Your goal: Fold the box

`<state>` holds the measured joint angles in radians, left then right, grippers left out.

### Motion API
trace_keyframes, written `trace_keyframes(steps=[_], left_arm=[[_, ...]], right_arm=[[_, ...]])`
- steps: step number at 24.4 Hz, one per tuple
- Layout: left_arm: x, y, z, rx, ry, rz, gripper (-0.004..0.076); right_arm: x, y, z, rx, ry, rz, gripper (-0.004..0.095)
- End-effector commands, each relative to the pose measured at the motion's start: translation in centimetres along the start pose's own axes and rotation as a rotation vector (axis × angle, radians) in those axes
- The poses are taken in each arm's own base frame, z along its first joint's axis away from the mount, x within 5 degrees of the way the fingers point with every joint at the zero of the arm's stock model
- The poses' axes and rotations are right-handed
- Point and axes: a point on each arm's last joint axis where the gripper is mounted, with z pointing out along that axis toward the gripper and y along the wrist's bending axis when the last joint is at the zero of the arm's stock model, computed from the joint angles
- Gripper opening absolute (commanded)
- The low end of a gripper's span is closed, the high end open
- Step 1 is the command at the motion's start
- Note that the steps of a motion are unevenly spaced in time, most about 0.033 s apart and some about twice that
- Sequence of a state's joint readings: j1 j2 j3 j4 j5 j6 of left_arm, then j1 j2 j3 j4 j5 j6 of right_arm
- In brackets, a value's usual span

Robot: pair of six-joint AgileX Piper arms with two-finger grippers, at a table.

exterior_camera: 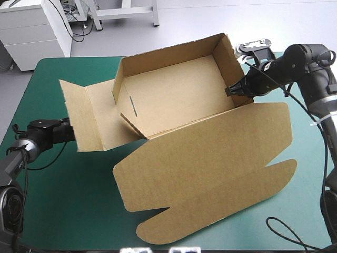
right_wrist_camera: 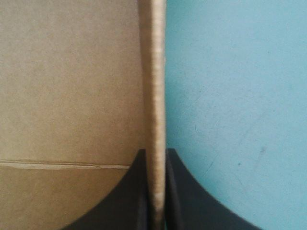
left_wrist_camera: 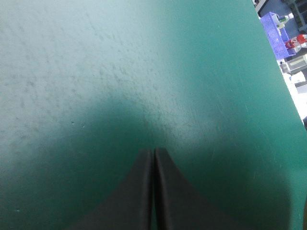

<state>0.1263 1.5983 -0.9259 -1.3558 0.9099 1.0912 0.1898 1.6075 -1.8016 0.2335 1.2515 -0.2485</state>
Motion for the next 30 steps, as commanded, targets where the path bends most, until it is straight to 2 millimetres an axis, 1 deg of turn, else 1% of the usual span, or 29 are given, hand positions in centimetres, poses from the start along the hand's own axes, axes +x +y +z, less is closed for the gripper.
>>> trace_keyframes(steps=[1,6,9,12,15,18,20,22,23,24,25,26,27,30], left_arm=[[-1.4,-2.4,-1.0,0.060,-0.079,0.000,-0.0008],[-1.5,-3.3,-1.6,0.076,-0.099,-0.010,-0.0008],[-1.6,-3.9,-2.1,0.082,-0.112,-0.006,-0.0008],[-1.7,-5.4,-3.0,0.099,-0.137,0.018,-0.0008],[-1.8,-6.4,-3.8,0.110,-0.168,0.030,-0.0008],[-2.0,-6.7,-4.2,0.108,-0.192,0.023,-0.0008],[-2.0,-6.8,-4.3,0.090,-0.199,0.030,-0.0008],[-2.1,-7.2,-4.8,0.072,-0.223,0.046,-0.0008],[-2.2,-7.9,-5.2,0.027,-0.258,0.085,-0.0008],[-2.2,-8.4,-5.6,0.006,-0.273,0.108,-0.0008],[-2.2,-9.5,-6.0,-0.048,-0.287,0.158,-0.0008],[-2.2,-9.9,-6.2,-0.065,-0.286,0.175,-0.0008],[-2.2,-10.8,-6.5,-0.081,-0.292,0.205,-0.0008],[-2.3,-11.7,-6.5,-0.074,-0.282,0.213,-0.0008]], right_arm=[[-0.7,0.4,-1.8,-0.011,-0.093,0.012,-0.0018],[-0.9,0.1,-1.0,-0.011,-0.090,0.021,-0.0017],[-1.0,-0.1,-0.1,-0.012,-0.071,0.025,-0.0017],[-1.0,-0.4,1.4,-0.022,-0.027,0.041,-0.0017],[-1.0,-0.6,2.1,-0.022,-0.007,0.043,-0.0016],[-1.0,-0.6,2.5,-0.024,0.003,0.046,-0.0015],[-1.0,-0.3,2.6,-0.018,0.005,0.046,-0.0015],[-1.1,0.3,2.8,0.011,0.011,0.024,-0.0011],[-1.2,1.1,3.0,0.046,0.016,-0.009,-0.0012],[-1.3,1.3,3.1,0.058,0.014,-0.019,-0.0012],[-1.5,1.9,3.2,0.084,-0.002,-0.025,-0.0012],[-1.6,2.1,3.2,0.091,-0.009,-0.030,-0.0012],[-1.6,2.4,3.2,0.093,-0.015,-0.031,-0.0012],[-1.7,2.8,3.3,0.089,-0.025,-0.029,-0.0012]])
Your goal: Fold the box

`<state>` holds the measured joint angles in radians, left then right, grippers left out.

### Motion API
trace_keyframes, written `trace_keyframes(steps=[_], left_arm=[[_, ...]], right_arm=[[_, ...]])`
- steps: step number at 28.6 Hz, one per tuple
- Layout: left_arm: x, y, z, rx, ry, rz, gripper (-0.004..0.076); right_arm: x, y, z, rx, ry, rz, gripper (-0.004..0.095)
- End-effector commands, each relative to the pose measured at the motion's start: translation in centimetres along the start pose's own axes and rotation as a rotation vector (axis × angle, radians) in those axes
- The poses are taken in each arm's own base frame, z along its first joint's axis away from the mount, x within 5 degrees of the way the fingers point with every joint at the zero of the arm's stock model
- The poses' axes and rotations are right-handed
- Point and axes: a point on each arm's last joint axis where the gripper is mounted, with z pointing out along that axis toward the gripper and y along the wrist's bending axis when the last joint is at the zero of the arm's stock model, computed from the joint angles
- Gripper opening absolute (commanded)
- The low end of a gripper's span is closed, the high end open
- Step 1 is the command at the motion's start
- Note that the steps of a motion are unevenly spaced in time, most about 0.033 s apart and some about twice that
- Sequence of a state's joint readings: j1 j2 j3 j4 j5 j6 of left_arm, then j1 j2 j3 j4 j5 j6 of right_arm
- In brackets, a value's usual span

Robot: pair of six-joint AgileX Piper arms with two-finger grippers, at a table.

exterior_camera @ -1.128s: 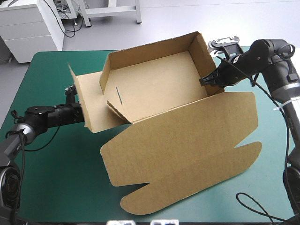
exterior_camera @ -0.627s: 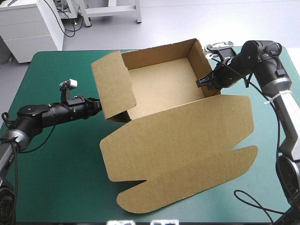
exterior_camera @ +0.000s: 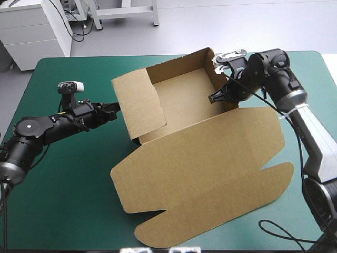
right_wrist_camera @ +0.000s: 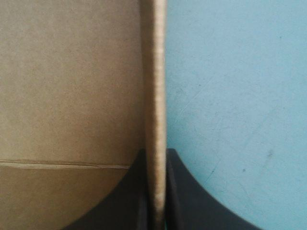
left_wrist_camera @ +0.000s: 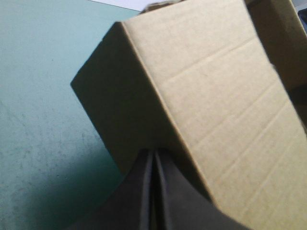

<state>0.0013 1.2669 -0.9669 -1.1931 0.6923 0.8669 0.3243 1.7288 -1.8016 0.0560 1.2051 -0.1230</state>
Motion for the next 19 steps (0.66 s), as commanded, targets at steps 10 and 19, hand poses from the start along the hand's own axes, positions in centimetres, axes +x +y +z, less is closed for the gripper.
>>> trace_keyframes(steps=[10,19], left_arm=[[-1.49,-1.93,-1.02,0.024,-0.060,-0.031,-0.0008],[-1.30,-2.24,-1.03,0.058,-0.038,-0.031,0.0300]], right_arm=[[-0.84,0.45,-2.92,0.006,-0.143,0.015,-0.0012],[-0.88,0.45,-2.93,0.007,-0.147,0.008,-0.0012]])
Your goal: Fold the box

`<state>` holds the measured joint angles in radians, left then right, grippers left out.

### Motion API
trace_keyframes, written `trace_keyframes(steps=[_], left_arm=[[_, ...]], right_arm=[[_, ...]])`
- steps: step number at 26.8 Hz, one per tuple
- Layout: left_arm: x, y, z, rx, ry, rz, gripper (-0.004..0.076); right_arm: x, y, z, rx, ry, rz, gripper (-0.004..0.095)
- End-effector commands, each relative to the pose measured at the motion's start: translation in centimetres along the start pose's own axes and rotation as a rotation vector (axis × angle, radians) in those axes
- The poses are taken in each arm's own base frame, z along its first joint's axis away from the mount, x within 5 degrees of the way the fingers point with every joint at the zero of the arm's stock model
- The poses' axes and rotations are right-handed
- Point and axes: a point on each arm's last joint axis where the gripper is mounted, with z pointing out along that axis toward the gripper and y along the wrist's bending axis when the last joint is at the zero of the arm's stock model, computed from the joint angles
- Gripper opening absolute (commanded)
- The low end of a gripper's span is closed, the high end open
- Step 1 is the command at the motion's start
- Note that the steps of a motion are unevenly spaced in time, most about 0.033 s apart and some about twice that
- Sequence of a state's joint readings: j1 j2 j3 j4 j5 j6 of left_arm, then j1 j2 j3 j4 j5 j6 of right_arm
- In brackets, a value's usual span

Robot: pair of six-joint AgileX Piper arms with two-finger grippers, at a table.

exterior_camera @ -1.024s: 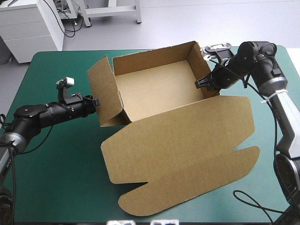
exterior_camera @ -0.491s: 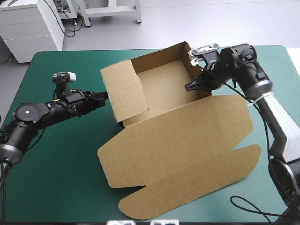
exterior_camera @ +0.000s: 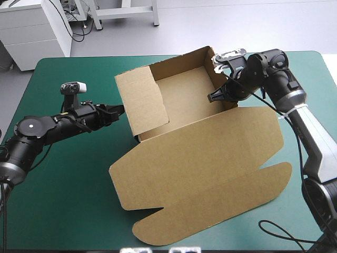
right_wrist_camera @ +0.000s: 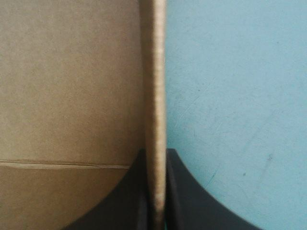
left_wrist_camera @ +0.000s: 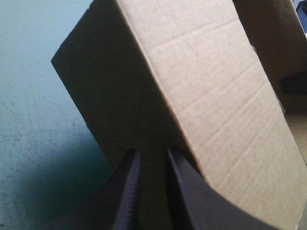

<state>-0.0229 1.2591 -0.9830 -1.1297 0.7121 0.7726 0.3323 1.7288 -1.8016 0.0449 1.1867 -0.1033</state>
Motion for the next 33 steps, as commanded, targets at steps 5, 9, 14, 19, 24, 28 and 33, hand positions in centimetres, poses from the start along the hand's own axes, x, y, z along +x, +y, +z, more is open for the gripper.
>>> trace_keyframes(steps=[5,9,14,19,24,28,33], left_arm=[[-1.9,-2.4,-1.2,0.162,-0.134,-0.148,0.0531],[-1.7,-2.7,-1.2,0.199,-0.116,-0.161,0.0529],[-1.9,-2.4,-1.2,0.168,-0.139,-0.157,0.0529],[-1.7,-2.4,-0.9,0.188,-0.107,-0.190,0.0529],[-1.1,-3.0,-0.6,0.127,0.012,-0.185,0.0530],[-1.3,-4.9,-0.2,0.054,0.063,-0.163,0.0530],[-1.1,-6.4,0.7,-0.044,0.016,-0.246,0.0530]], right_arm=[[-0.7,0.2,-2.9,0.005,-0.127,-0.003,-0.0012],[-0.7,0.2,-2.9,0.005,-0.127,-0.003,-0.0012],[-0.7,0.2,-2.9,0.004,-0.121,-0.003,-0.0012],[-0.6,0.2,-2.9,0.003,-0.115,-0.003,-0.0012],[-0.6,0.2,-2.9,0.003,-0.115,-0.003,-0.0012],[-0.6,0.2,-2.9,0.003,-0.115,-0.005,-0.0011],[-0.6,0.2,-2.9,0.003,-0.115,-0.003,-0.0011]])
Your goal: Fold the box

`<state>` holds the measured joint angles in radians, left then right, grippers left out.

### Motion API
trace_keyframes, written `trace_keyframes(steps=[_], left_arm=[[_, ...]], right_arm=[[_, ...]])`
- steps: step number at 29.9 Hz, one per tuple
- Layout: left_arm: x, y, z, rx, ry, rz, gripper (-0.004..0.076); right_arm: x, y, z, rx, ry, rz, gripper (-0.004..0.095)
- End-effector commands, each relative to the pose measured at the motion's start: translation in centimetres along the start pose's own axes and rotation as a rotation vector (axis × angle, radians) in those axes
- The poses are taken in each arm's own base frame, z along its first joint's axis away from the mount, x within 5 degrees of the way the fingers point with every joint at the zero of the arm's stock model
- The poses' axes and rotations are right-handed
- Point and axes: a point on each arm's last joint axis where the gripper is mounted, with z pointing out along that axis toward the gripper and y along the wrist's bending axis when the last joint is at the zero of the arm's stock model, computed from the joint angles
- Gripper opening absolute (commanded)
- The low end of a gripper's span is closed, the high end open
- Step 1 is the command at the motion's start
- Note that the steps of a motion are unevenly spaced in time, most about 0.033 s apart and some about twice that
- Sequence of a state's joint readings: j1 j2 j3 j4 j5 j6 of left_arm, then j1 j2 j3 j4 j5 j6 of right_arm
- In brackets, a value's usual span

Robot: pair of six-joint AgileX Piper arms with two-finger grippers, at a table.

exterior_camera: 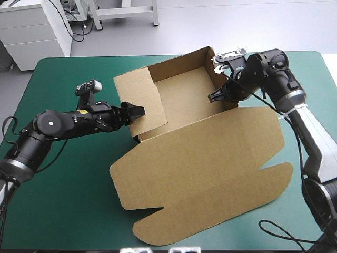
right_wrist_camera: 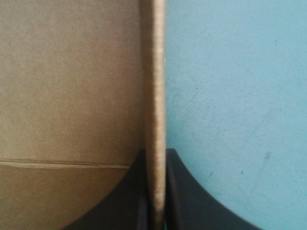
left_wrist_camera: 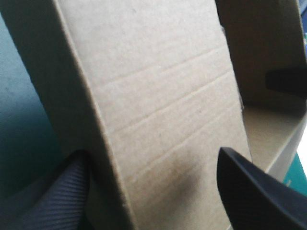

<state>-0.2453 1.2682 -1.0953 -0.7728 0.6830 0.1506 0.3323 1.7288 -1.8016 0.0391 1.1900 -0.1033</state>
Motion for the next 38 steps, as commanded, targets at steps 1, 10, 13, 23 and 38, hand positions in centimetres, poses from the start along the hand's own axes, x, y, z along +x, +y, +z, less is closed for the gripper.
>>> trace_keyframes(steps=[1,10,13,23,38], left_arm=[[-0.6,-2.1,-0.6,-0.011,-0.102,-0.065,0.0529],[0.8,-2.3,1.1,-0.088,-0.023,-0.130,0.0529],[0.8,-2.3,1.1,-0.088,-0.029,-0.132,0.0529],[1.0,-1.4,2.8,-0.126,0.015,-0.171,0.0399],[1.4,-0.2,5.2,-0.171,0.070,-0.189,0.0391]], right_arm=[[-0.6,0.2,-2.9,-0.002,-0.119,0.000,-0.0011],[-0.7,0.3,-4.1,0.001,-0.174,-0.002,-0.0011],[-0.6,0.3,-4.9,0.023,-0.188,-0.011,-0.0011],[-0.8,2.8,-5.3,0.113,-0.204,-0.085,-0.0012],[-0.6,3.2,-6.1,0.083,-0.223,-0.070,-0.0012]])
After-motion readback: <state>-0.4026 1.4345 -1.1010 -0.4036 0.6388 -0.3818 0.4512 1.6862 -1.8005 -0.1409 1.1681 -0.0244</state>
